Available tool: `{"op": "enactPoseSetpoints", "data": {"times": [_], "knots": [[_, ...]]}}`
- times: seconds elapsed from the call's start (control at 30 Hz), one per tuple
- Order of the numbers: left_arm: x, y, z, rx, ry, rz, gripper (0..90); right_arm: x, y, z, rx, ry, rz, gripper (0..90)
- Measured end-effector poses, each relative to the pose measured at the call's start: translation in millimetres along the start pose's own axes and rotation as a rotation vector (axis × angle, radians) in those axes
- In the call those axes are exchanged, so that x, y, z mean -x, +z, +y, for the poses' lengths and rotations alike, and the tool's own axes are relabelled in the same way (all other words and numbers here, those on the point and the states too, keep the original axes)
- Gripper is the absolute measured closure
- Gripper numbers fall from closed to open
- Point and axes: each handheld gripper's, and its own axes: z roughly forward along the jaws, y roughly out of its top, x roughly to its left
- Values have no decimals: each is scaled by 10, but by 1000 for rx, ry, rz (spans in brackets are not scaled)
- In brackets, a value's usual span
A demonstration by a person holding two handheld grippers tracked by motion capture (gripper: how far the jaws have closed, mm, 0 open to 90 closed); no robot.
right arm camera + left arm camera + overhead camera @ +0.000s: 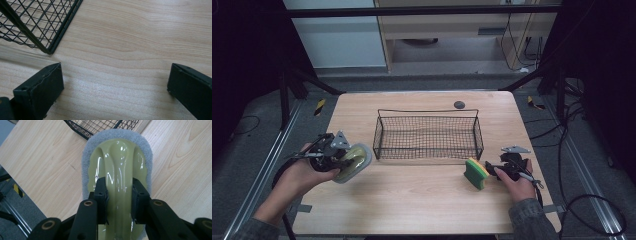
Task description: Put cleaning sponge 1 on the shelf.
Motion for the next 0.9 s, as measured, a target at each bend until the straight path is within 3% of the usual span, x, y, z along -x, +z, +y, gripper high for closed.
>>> {"op": "enactPoseSetpoints", "data": {"times": [0.3,0.63,0.9], "knots": [[-4,-54,32,3,13,22,705,-1,2,2,1,-1,1,7],[18,-142,237,39,88,55,705,-1,2,3,0,-1,1,7],[12,-132,382,43,159,48,705,-5,-1,0,1,3,-1,9]]}}
